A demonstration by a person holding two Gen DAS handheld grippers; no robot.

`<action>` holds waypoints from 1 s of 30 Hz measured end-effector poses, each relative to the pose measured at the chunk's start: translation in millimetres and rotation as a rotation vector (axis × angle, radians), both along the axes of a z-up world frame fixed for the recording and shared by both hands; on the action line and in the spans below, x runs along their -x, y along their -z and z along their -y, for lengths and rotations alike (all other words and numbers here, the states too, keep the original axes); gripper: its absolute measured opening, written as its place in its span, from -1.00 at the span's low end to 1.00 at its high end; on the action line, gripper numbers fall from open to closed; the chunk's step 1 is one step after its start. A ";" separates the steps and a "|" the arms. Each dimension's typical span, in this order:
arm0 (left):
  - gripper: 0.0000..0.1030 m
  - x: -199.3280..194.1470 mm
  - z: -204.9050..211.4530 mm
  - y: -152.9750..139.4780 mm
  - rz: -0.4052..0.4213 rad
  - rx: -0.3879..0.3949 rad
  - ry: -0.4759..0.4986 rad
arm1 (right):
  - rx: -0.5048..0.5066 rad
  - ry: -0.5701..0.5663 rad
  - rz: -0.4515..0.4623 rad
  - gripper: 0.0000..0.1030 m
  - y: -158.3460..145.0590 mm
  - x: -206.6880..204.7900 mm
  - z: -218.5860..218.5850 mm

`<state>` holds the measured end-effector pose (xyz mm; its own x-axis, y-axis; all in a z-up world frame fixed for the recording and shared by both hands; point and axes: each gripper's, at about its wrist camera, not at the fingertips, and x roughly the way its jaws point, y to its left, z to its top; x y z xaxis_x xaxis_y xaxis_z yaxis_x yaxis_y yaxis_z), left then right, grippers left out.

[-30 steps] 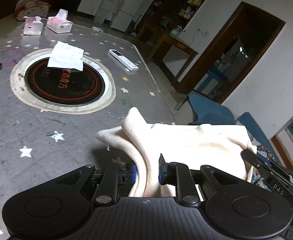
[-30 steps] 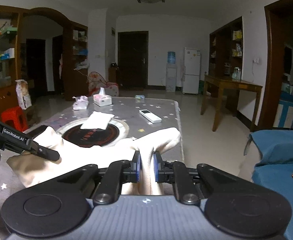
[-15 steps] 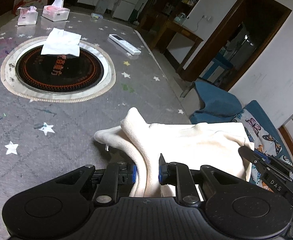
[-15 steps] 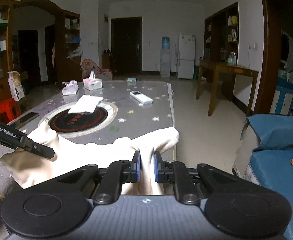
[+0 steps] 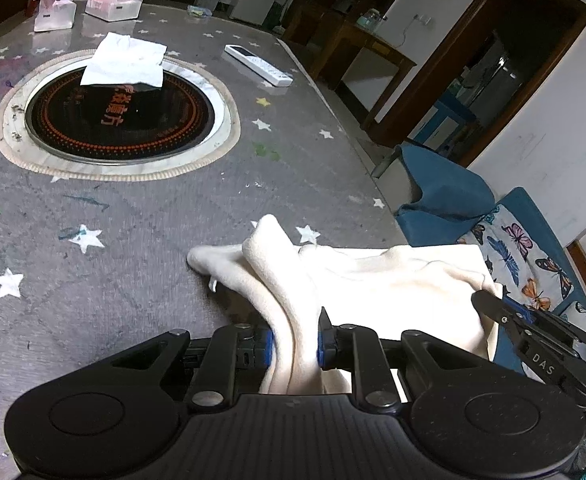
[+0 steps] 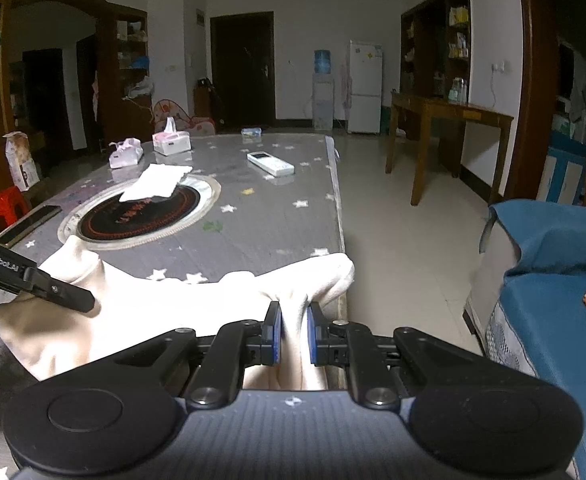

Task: Fold clothes
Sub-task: 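Lift the held edge with both grippers and fold it over the sweatshirt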

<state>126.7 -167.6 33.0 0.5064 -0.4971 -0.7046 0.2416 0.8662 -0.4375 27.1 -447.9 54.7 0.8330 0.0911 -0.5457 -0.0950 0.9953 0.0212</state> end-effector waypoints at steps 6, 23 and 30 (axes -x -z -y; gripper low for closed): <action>-0.50 -2.2 -0.6 5.4 -0.007 -0.015 -0.005 | -0.011 0.018 -0.035 -0.77 13.2 -6.8 5.7; -0.40 -1.4 -1.2 15.2 0.019 -0.089 -0.005 | 0.000 0.066 -0.064 -0.51 22.0 -7.8 13.1; -0.58 1.0 -5.2 14.1 0.047 -0.115 -0.010 | 0.015 0.015 -0.034 -0.19 16.4 9.4 -0.8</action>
